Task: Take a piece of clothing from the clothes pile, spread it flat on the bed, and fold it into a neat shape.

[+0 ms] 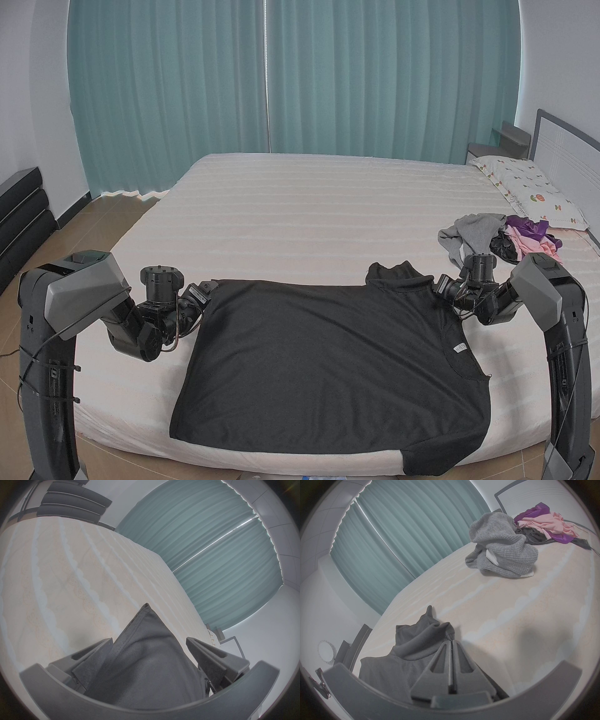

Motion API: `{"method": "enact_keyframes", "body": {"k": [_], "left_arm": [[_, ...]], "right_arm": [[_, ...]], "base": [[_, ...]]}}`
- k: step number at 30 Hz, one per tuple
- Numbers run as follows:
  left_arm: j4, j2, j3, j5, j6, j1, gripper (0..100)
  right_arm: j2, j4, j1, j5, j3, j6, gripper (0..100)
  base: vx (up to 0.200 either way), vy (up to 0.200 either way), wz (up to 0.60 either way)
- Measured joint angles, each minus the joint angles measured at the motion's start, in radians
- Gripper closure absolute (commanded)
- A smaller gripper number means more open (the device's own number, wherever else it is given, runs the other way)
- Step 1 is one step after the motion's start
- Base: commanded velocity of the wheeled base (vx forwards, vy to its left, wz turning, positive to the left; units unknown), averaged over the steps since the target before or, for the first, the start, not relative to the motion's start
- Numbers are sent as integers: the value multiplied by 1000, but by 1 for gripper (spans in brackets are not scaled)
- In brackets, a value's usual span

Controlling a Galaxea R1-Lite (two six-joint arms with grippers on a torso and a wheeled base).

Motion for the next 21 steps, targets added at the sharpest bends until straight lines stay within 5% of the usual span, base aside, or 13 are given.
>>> {"method": "enact_keyframes", "body": {"k": [21], "left_arm": [[2,5,2,0,-1,0,0]], "right_arm": [[-135,100,-56,37,188,-17,100]], "base": [[0,0,0]]}}
